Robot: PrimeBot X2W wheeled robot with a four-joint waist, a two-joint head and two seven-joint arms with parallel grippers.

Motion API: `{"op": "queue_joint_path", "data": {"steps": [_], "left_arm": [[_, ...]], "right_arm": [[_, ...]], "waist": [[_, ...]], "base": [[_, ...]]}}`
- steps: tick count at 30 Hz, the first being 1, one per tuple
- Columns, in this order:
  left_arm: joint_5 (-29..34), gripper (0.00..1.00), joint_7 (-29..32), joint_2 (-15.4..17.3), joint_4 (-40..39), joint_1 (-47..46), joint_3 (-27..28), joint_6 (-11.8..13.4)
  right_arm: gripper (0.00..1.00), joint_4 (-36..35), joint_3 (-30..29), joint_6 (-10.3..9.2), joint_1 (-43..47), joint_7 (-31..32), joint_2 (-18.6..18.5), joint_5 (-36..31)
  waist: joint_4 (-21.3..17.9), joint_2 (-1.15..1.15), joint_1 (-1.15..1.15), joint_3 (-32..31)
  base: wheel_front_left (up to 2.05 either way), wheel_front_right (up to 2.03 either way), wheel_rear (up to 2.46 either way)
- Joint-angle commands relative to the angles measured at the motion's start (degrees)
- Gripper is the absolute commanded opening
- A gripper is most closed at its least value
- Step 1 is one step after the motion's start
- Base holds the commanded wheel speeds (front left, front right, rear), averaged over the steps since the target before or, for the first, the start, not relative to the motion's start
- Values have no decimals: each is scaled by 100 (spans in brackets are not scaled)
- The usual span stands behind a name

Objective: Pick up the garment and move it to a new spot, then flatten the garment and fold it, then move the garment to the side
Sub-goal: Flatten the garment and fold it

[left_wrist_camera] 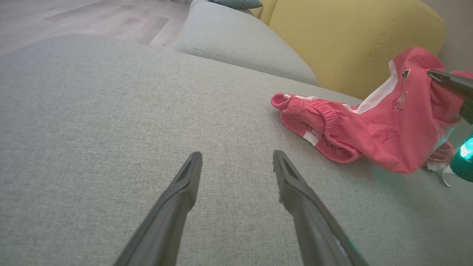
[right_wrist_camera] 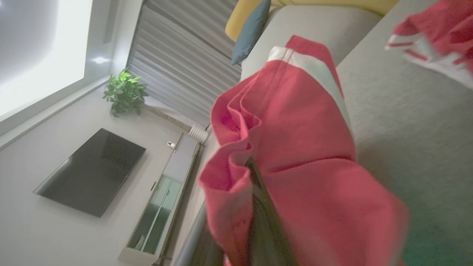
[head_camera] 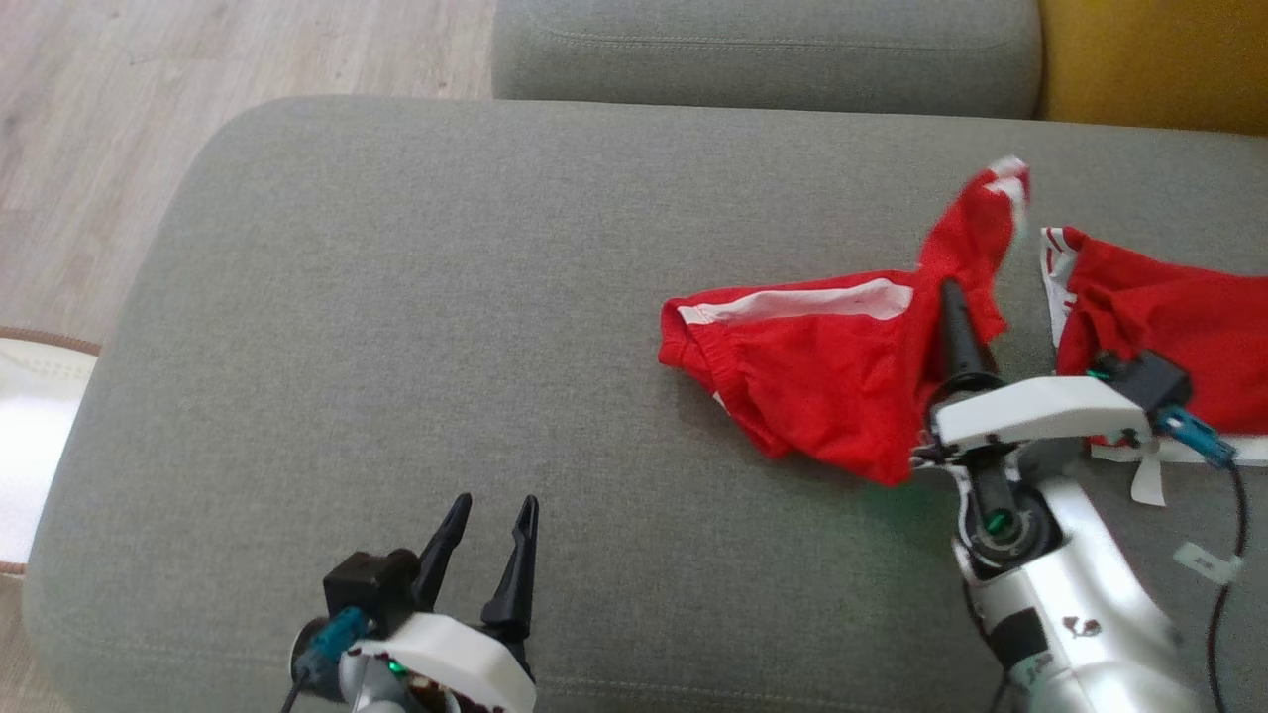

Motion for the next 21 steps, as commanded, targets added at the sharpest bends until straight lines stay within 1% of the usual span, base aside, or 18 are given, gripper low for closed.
{"op": "queue_joint_path", "data": {"steps": [1,8,21], "left_arm": [[41,100,-71,5,-142,-190,165,-11],[62,100,-71,5,-102,-167,139,-7],[65,100,-71,5,-45,-116,177,-21]], "right_arm": [[0,-252,230,21,-142,-71,7,38],[0,-324,793,21,-156,-160,7,184],[0,-481,1345,21,-77,-117,7,351]], "waist": [[17,0,0,-3],[113,0,0,-35],[177,0,0,-103]], "base": [[0,0,0],[0,0,0],[0,0,0]]}}
